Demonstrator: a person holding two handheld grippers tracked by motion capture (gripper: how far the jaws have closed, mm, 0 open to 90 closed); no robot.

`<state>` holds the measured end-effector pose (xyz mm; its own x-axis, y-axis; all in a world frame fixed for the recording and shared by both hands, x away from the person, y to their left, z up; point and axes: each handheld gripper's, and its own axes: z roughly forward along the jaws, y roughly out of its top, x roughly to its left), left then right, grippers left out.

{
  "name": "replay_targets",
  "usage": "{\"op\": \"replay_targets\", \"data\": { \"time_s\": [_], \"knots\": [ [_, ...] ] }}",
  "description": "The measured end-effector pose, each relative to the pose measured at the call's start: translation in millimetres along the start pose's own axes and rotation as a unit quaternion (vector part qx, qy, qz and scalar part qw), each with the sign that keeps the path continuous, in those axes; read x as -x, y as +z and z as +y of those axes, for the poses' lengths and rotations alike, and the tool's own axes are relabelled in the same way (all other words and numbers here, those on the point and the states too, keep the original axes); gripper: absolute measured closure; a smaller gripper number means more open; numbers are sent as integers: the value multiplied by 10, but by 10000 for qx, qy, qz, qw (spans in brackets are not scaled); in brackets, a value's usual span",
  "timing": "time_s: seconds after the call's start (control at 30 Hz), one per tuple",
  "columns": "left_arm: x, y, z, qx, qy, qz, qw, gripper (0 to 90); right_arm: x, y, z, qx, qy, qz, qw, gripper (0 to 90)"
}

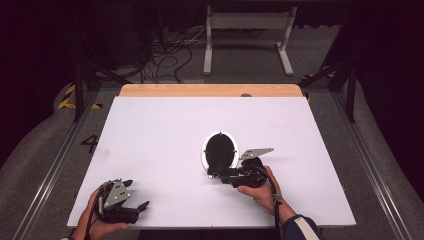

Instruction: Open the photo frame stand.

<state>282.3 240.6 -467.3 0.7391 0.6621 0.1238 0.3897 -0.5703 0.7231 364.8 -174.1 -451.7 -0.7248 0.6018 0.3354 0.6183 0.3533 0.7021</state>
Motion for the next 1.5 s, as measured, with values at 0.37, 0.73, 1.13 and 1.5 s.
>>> {"op": "replay_targets", "data": {
  "time_s": [0.37,0.73,1.13,1.5],
  "knots": [
    [110,33,91,58,32,-223,9997,137,206,40,7,272,1159,449,9919,572],
    [245,157,273,137,237,-354,9990,146,299,54,73,435,1664,690,9827,529],
    [205,334,540,416,317,-407,9978,151,544,173,138,672,2267,1098,9654,565],
    [68,581,834,745,198,-588,9953,180,544,235,182,728,2292,1069,9647,574]
  ]
}}
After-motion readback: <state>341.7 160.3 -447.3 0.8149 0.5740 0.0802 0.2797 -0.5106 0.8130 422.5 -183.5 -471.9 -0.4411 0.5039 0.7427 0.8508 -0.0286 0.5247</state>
